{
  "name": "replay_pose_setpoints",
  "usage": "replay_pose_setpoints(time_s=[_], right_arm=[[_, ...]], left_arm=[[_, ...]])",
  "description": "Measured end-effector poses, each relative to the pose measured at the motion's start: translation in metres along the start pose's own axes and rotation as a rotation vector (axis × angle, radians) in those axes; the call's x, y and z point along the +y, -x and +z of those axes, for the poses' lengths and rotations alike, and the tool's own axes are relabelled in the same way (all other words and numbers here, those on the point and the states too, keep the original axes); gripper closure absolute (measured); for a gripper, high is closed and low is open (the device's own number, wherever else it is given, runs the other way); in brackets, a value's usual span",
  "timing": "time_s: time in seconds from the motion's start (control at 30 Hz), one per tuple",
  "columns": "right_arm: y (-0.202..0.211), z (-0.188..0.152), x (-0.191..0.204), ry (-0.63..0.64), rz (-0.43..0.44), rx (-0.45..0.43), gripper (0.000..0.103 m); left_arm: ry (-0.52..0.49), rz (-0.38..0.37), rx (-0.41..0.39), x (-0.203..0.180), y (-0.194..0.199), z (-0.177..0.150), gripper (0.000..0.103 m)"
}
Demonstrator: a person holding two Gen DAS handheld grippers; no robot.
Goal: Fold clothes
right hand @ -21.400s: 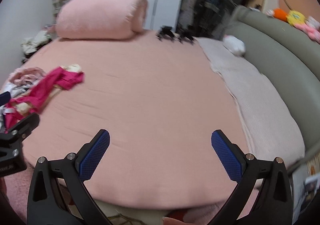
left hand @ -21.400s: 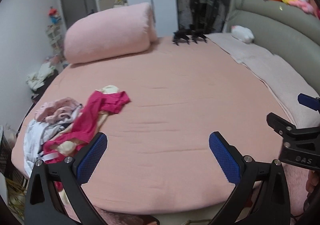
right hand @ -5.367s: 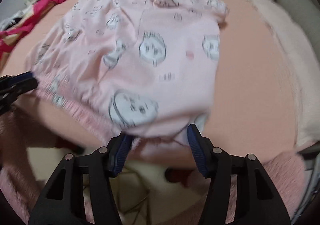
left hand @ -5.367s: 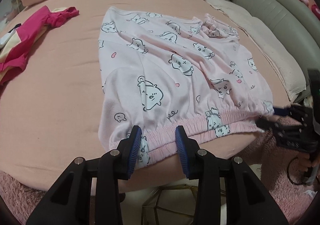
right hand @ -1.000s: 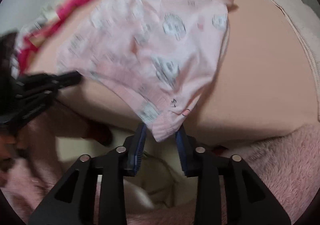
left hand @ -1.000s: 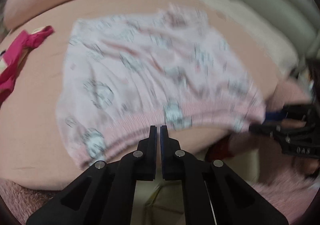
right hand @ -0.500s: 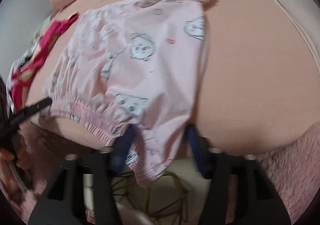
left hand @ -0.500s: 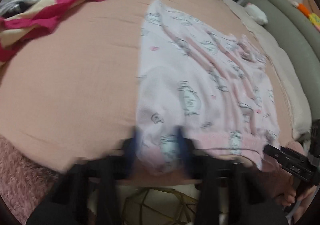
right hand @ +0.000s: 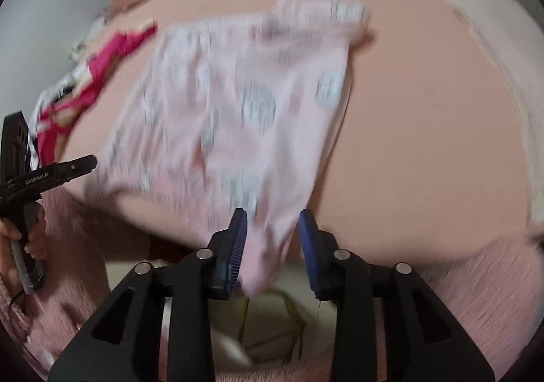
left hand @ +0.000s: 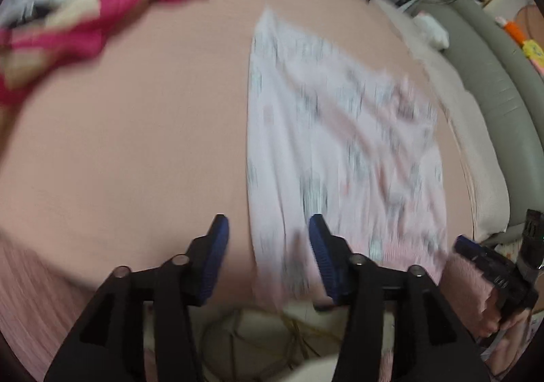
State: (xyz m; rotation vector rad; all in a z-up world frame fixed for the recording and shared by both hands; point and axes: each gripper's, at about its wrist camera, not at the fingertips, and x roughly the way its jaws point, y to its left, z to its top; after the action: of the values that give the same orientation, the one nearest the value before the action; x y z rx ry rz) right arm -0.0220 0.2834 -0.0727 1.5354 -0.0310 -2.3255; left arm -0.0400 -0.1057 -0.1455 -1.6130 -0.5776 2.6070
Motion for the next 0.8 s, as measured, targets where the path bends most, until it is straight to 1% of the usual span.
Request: replay_pose_setpoints(time_s=[0.03, 0.07, 0.2, 0.33, 0.43, 0.57, 0.63, 0.7, 0.73, 0.77, 0.8], right_arm=[[0.003, 0.017, -0.003, -0.001, 0.004, -0.027, 0.070], [-0.007, 0.039, 0.001, -0.002, 0.005, -0.045, 0.070], [-0.068, 0.121, 0.022, 0.052, -0.060, -0.048, 0.070], [-0.107, 0.170, 0.035, 0.090, -0.071, -0.051, 0.070], [-0.137, 0.200, 0.048, 0.097, -0.053, -0.045, 0.070], [-0.174, 0.232, 0.060, 0.119, -0.036, -0.009, 0.070], [-0.193, 0.237, 0.062, 0.122, -0.028, 0.032, 0.070], [-0.205, 0.239, 0.062, 0.113, -0.038, 0.064, 0.070], [-0.210, 0.239, 0.062, 0.107, -0.045, 0.079, 0.070], [-0.216, 0.240, 0.061, 0.102, -0.052, 0.094, 0.070], [-0.221, 0.240, 0.061, 0.096, -0.059, 0.110, 0.070]], left_arm=[[-0.025, 0.020, -0.022, 0.002, -0.001, 0.017, 0.050], [-0.038, 0.032, -0.034, 0.004, -0.007, 0.034, 0.050], [-0.061, 0.031, -0.042, 0.003, -0.053, 0.100, 0.050], [-0.123, 0.070, -0.067, -0.009, -0.096, 0.151, 0.050], [-0.115, 0.040, -0.067, -0.006, -0.117, 0.178, 0.050], [-0.092, -0.024, -0.056, -0.003, -0.141, 0.189, 0.050], [-0.107, -0.022, -0.077, -0.004, -0.146, 0.188, 0.050], [-0.150, -0.002, -0.088, -0.011, -0.148, 0.187, 0.050], [-0.161, -0.001, -0.087, -0.013, -0.148, 0.187, 0.050], [-0.162, -0.015, -0.086, -0.015, -0.148, 0.187, 0.050], [-0.158, -0.039, -0.085, -0.015, -0.147, 0.186, 0.056]])
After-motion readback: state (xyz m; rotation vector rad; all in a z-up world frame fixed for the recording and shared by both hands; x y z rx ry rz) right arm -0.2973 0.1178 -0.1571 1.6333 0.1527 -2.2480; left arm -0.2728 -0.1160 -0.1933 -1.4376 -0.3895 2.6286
